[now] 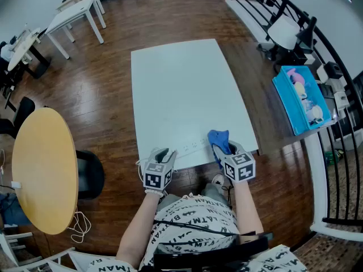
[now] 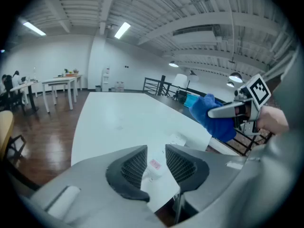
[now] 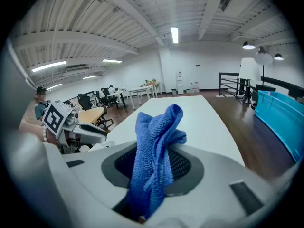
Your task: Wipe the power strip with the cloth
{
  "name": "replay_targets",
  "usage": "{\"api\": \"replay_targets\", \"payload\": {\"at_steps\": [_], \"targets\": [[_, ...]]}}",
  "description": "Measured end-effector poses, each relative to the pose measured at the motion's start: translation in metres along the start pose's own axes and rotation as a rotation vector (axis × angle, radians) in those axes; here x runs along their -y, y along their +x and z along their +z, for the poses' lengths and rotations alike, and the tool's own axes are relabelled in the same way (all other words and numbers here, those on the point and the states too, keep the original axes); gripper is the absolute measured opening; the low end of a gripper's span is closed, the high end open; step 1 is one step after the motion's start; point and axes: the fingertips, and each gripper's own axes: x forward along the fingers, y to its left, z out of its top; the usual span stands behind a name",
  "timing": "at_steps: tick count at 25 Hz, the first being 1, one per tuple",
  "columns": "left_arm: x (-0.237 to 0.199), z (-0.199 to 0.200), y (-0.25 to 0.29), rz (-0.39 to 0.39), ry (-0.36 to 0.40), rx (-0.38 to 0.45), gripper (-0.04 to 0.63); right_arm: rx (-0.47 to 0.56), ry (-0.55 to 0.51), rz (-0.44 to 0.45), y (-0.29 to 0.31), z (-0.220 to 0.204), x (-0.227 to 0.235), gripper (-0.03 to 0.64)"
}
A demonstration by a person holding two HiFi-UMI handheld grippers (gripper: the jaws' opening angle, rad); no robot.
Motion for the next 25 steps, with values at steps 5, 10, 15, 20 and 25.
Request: {"api": "replay_targets", "payload": {"at_steps": [5,10,15,20,25], "targets": [[0.010,-0.012,0.020,-0.090,0.233,-0.072,0.241,0.028,0.051,-0.034,-0.004,-0.004,0.007,0.135],[0.012,-0.019,0.041,-0.156,0.403,-0.108,0.291,0.030,0.095,-0.051,-0.012,-0.013,0.011,0.135],[0.009,-0.037,0.060,-0.215,0.504,-0.193,0.335,0.023,0.104,-0.070,-0.018,-0.016,0.013,0.135],[0.010,-0.046,0.070,-0.234,0.556,-0.227,0.339,0.020,0.115,-0.098,-0.023,-0.016,0.020,0.135],[0.012,-0.058,0.074,-0.271,0.565,-0.264,0.330,0.017,0.119,-0.109,-0.022,-0.015,0.022,0.135]]}}
